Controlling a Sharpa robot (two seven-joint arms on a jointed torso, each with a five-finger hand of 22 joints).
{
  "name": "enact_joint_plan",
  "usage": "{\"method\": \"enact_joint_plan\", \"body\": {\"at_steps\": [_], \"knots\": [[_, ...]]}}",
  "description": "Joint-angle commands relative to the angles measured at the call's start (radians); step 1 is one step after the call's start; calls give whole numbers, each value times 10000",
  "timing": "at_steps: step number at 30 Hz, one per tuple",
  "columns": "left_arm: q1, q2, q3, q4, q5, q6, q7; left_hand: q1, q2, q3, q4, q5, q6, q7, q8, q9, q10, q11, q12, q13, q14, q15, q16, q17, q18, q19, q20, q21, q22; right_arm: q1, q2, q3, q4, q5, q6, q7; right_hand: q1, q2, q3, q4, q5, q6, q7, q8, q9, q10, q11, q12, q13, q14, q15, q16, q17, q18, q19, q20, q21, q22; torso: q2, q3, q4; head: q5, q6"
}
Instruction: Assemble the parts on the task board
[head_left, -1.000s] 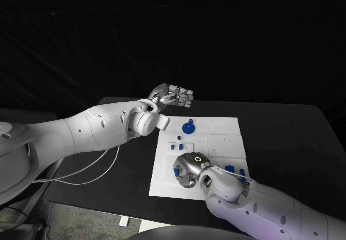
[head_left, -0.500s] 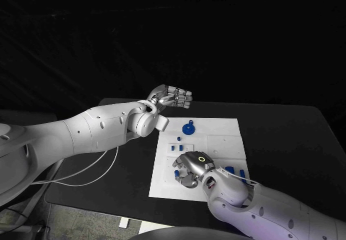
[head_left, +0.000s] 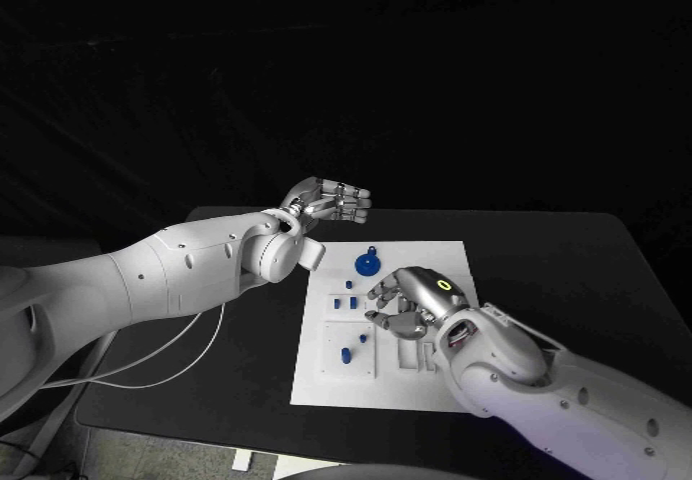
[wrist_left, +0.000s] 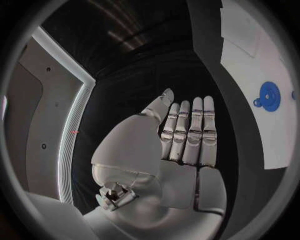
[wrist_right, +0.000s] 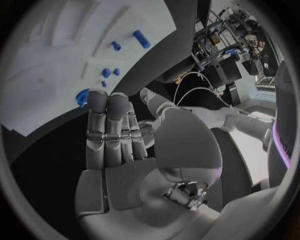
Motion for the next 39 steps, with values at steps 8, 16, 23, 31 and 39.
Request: {"method": "enact_joint_plan", "body": {"at_steps": [8,16,23,31,39], "knots": [[-19,-374,4,167,115,290,294,-119,19,-79,112,-141,-65,-8,36,-6,-45,-8,-37,-9,-45,-15,-10,-7,71,94,40,15,-59,714,-1649,690,136,4398,2536,-430,-259,836,-2051,286,283,351,-260,-45,160,-457,-607,5297,5360,34,-427,436,459,-578,495,-533,1462,602,-53,63,-173,-518,288],[-157,-694,2,424,177,619,552,-83,-69,-2168,794,-188,-196,-90,60,-3,166,-70,-17,-1,-67,12,-10,4,-6,274,114,-30,-992,1080,-2301,796,-183,5265,4242,-2046,-553,837,-1996,977,125,1002,-617,-6,1727,-650,-794,8343,9051,-51,-516,1869,1949,-721,526,-633,2864,1309,-119,91,-274,-693,345],[-261,-841,2,567,182,609,811,165,201,-2924,667,-125,-195,-75,104,-4,247,-146,-41,0,-21,-58,-22,9,-58,507,66,6,-2026,1145,-2500,763,-299,5461,4956,-3155,-812,838,-1956,1145,144,544,-530,-39,2714,-293,-710,8815,10529,-34,-480,2197,2419,-701,550,-584,3213,1592,-159,51,-283,-815,328],[-286,-870,2,647,137,627,888,138,207,-2994,628,-106,-301,-63,63,-8,126,-119,-50,-2,128,-86,-8,17,-97,551,44,20,-2313,1157,-2618,356,-328,5489,5165,-3566,-1138,759,-1873,1333,38,224,-367,-40,2082,-196,-618,8712,10886,-26,-411,2362,2610,-686,562,-516,3402,1700,-160,13,-310,-850,300],[-292,-855,2,701,110,809,893,68,174,-3001,692,-109,-341,-83,93,-9,-15,-99,-52,-2,113,-74,-7,16,-105,599,45,48,-2578,1156,-2335,-137,-464,5312,4984,-3634,-1271,599,-1840,1546,-135,-5,-269,-42,1493,-162,-549,8592,11078,-25,-366,2385,2654,-633,562,-463,3425,1708,-165,-2,-311,-845,259]]}}
